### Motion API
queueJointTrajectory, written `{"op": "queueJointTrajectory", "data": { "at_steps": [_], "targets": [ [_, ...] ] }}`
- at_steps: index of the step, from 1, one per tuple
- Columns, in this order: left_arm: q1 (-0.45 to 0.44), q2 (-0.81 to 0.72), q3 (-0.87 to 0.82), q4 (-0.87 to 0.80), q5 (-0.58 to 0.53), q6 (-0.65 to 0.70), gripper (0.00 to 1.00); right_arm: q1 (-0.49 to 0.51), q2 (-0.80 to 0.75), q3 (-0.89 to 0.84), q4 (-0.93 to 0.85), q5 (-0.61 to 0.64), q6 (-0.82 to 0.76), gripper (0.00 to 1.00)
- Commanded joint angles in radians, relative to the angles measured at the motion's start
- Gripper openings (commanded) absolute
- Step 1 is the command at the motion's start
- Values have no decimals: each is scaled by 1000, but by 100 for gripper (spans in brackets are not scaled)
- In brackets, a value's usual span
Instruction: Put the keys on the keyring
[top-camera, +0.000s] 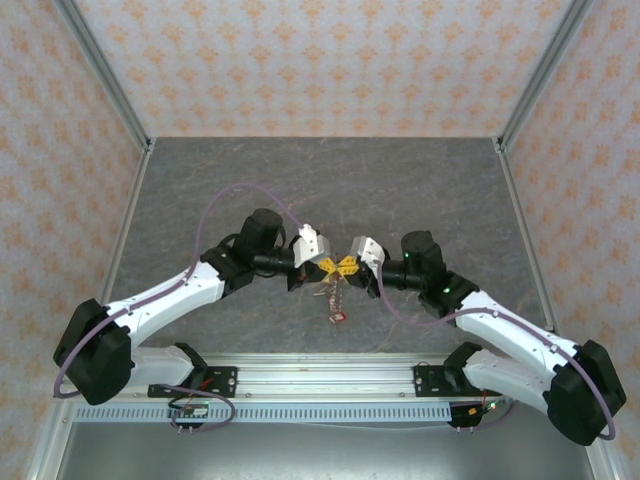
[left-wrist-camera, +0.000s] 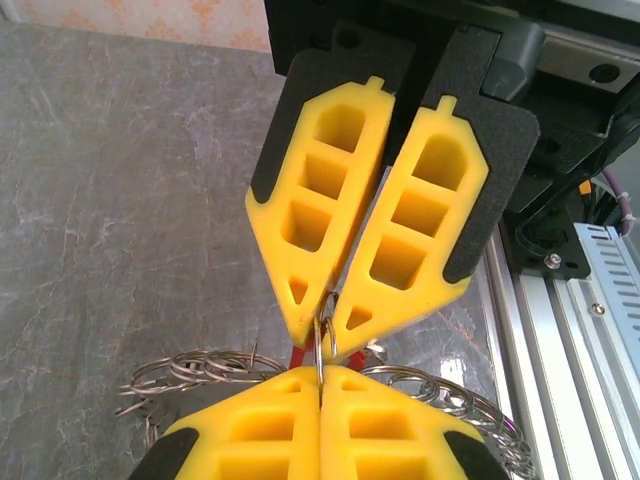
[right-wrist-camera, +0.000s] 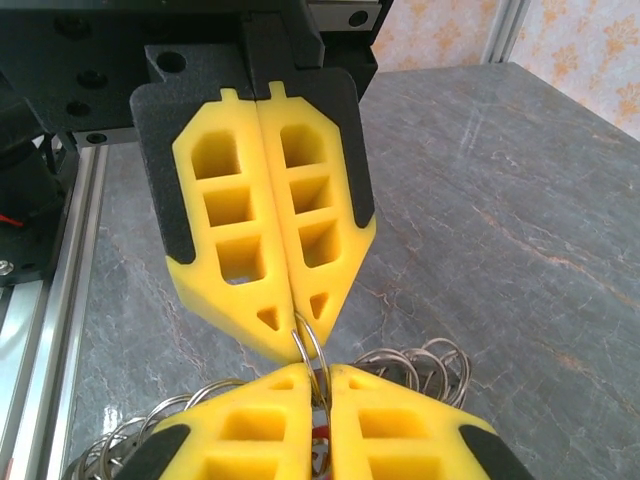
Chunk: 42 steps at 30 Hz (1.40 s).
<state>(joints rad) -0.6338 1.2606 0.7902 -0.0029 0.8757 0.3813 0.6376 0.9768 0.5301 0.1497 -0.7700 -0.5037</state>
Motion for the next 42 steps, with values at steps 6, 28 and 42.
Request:
{"op": "queueJointTrajectory", "data": {
  "at_steps": [6, 28, 42],
  "targets": [
    [-3, -44, 20, 26, 37, -8, 0, -29, -3, 42, -29, -55, -5, 0],
    [-50, 35, 191, -291, -124, 191, 27, 6, 29, 166, -178, -89, -103, 0],
    [-53, 37, 182, -289, -171, 190, 0, 16, 20, 152, -189, -33, -122, 0]
  ]
}}
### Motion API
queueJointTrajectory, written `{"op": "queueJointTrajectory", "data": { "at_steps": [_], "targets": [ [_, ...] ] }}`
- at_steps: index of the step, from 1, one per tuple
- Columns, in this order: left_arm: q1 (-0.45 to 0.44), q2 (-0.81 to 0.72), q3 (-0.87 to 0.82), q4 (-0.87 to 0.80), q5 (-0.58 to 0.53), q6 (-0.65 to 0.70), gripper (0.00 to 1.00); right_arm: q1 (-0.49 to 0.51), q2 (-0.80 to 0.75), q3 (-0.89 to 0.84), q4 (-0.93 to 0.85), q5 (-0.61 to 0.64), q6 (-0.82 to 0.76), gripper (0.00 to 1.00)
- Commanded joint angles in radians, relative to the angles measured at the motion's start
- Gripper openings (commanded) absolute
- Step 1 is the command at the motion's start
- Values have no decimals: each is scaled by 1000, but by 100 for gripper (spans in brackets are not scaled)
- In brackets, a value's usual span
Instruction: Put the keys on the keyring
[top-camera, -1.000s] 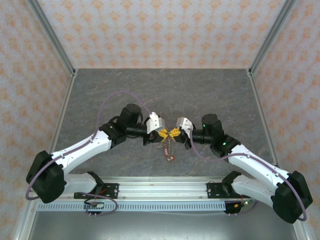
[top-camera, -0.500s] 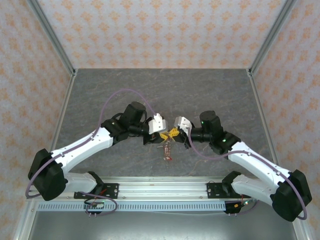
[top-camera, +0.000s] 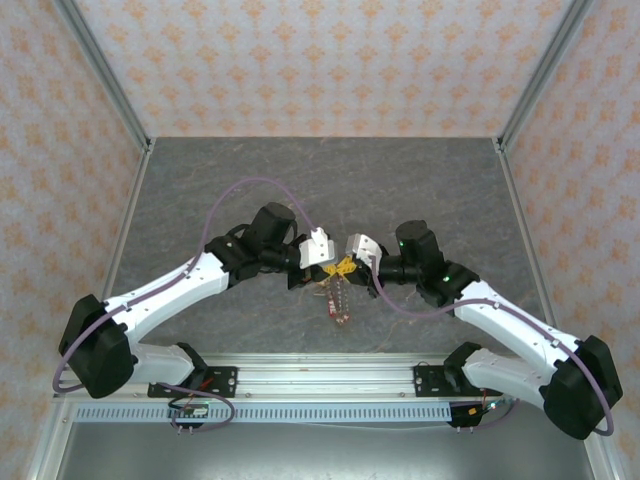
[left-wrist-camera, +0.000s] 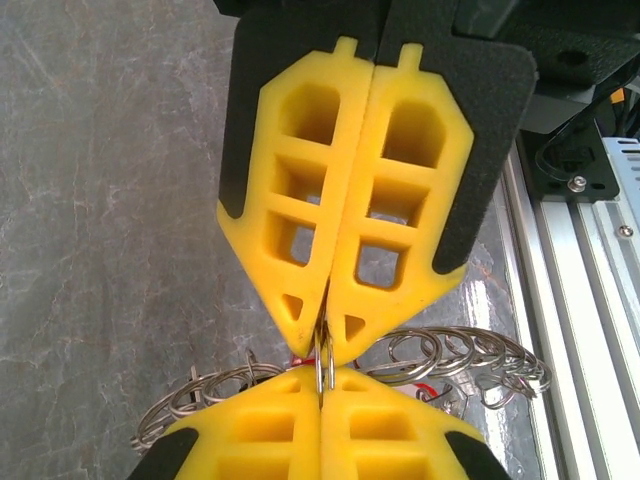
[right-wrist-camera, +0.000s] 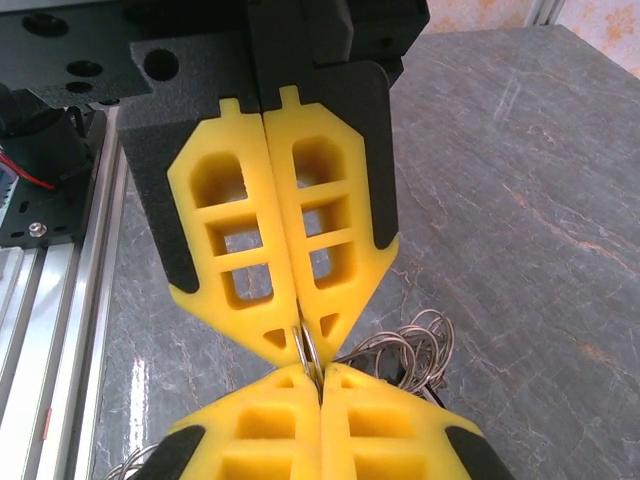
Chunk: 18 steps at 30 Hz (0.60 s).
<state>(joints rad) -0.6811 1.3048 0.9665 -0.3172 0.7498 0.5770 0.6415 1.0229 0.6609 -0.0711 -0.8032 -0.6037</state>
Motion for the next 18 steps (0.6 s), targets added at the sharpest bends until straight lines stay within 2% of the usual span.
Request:
{"op": "queueJointTrajectory", "data": {
  "at_steps": [1, 4, 7, 15, 18],
  "targets": [
    [-6, -17, -10, 51, -42, -15, 0, 12, -31, 10, 34, 16, -23, 1],
    [-3, -41, -42, 118, -8, -42, 0, 1, -40, -40, 87, 21, 15, 6],
    [-1, -54, -65, 178, 56, -66, 0, -13, -29, -68, 134, -30, 50, 11],
    [11, -67, -93, 242, 147, -96, 0, -44, -21, -102, 212, -59, 101, 12],
    [18, -77, -106, 263, 160, -111, 0, -51, -23, -111, 214, -54, 100, 17]
  ]
}}
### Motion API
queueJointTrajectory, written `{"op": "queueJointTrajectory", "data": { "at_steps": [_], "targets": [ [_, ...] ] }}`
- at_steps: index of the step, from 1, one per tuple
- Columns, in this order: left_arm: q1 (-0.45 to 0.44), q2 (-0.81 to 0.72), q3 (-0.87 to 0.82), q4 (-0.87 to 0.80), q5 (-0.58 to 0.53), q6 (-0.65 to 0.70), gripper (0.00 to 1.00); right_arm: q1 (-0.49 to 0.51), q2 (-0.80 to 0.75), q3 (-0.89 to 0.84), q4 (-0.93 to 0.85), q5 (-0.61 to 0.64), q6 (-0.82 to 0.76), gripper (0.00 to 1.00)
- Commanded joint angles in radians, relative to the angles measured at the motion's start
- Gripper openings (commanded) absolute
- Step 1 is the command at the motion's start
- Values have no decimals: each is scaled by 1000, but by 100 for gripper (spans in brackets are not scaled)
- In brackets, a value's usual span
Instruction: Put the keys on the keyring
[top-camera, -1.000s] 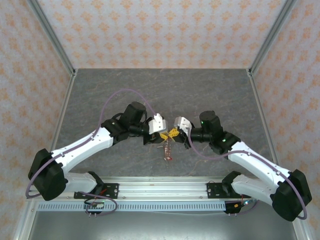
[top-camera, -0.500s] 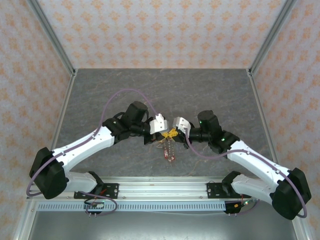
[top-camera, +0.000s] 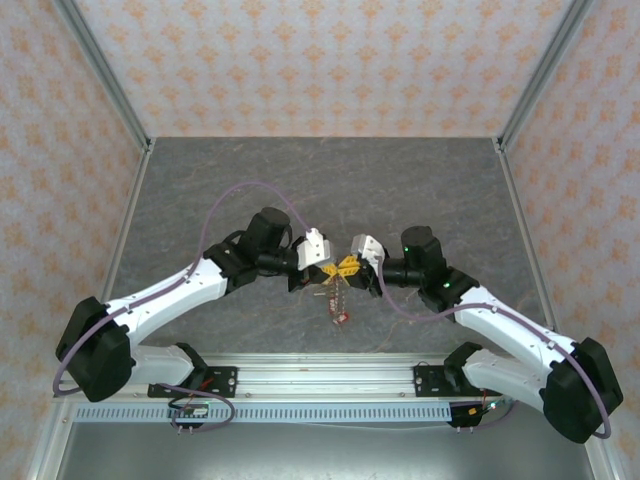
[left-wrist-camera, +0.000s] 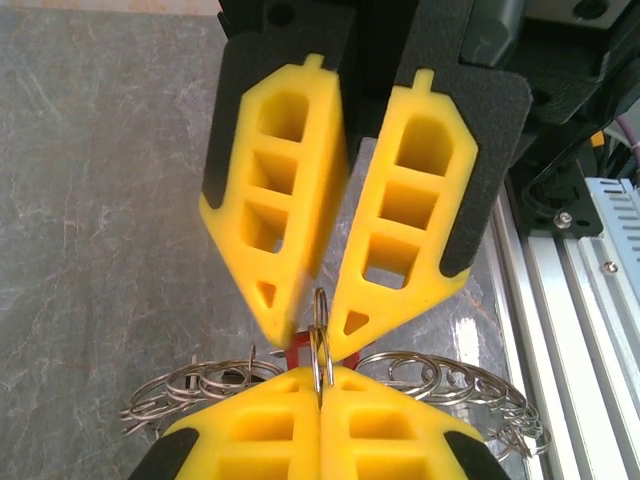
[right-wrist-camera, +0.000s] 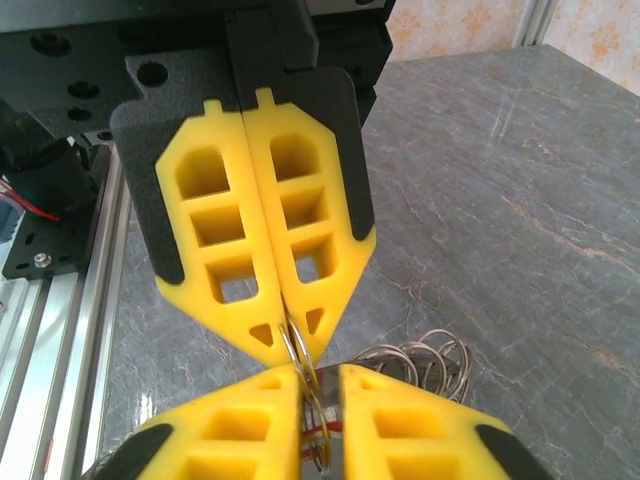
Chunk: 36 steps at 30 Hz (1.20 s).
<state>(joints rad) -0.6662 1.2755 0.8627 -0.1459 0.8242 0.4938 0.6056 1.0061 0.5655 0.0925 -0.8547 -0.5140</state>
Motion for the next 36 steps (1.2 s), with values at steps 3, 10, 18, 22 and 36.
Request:
{"op": "queueJointTrajectory", "data": {
  "at_steps": [3, 10, 18, 22, 36],
  "targets": [
    [5, -54, -1, 84, 97, -27, 0, -16, 1, -13, 50, -30, 18, 13],
    [5, -47, 10, 55, 69, -21, 0, -16, 7, 23, 26, -42, 23, 0],
    [4, -32, 54, -86, -43, 48, 16, -14, -8, 68, -19, -40, 4, 0],
    [2, -33, 59, -94, -78, 51, 20, -8, -1, 92, -59, -36, -21, 0],
    [-8, -16, 116, -145, -69, 81, 27, 16, 15, 130, -112, -14, -68, 0]
  ]
}}
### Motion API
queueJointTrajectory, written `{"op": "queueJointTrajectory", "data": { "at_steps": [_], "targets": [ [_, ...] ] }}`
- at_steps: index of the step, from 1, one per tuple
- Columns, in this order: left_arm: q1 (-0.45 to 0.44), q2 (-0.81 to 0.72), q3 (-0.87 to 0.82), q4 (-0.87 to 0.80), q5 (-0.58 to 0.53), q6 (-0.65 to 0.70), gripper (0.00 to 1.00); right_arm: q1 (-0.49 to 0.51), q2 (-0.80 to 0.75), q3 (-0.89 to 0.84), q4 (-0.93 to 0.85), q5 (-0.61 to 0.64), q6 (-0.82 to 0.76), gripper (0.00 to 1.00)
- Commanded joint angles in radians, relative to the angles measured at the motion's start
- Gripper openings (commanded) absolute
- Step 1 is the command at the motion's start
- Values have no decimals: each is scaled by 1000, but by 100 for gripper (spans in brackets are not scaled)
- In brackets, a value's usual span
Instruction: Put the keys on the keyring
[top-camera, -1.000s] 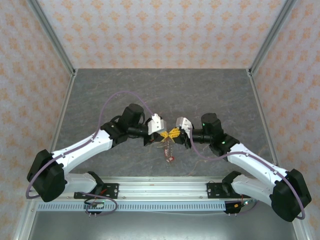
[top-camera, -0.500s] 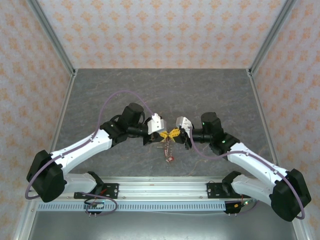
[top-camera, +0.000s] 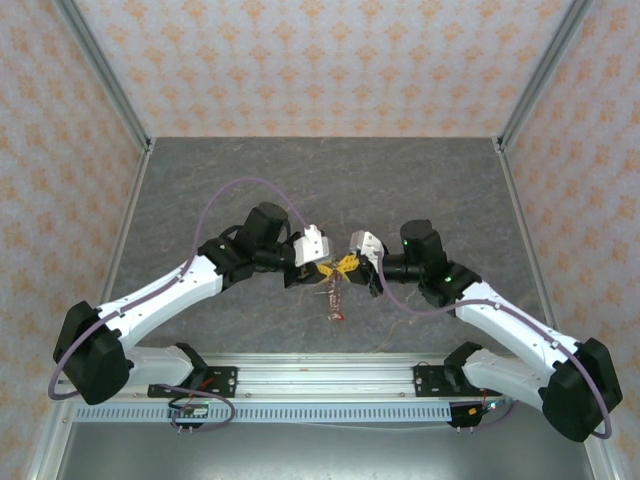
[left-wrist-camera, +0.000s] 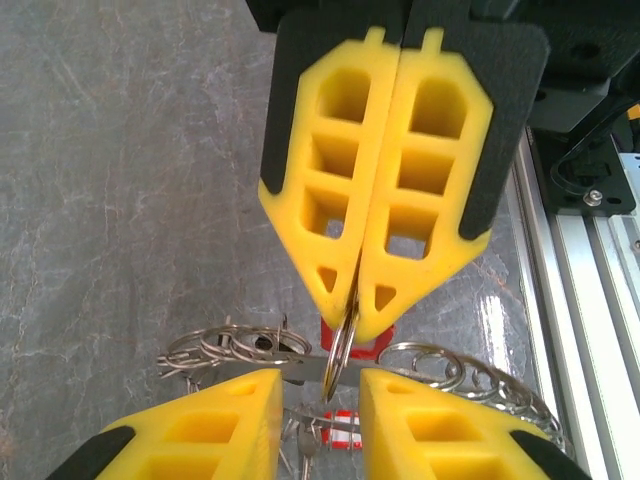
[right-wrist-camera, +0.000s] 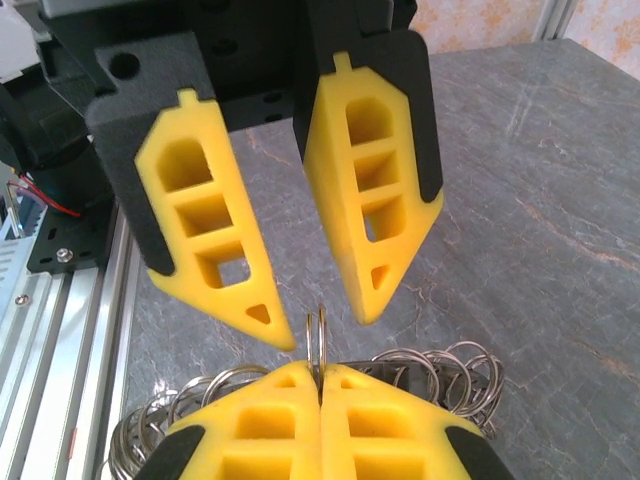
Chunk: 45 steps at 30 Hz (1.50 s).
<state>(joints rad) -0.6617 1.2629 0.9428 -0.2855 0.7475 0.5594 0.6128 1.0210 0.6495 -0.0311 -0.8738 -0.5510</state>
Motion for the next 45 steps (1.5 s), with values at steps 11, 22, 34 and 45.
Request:
{"op": "queueJointTrajectory", "data": {
  "at_steps": [11, 22, 34, 45],
  "targets": [
    [-29, 48, 86, -86, -24, 45, 26, 20, -7, 44, 37, 2, -27, 0],
    [-28, 44, 96, -139, -46, 76, 22, 21, -16, 38, 51, 16, -27, 0],
    [-29, 42, 86, -81, 6, 44, 0, 30, -12, 36, 53, 17, -14, 2],
    [19, -31, -90, 289, 149, -157, 0, -20, -23, -110, 227, -45, 112, 17]
  ]
}}
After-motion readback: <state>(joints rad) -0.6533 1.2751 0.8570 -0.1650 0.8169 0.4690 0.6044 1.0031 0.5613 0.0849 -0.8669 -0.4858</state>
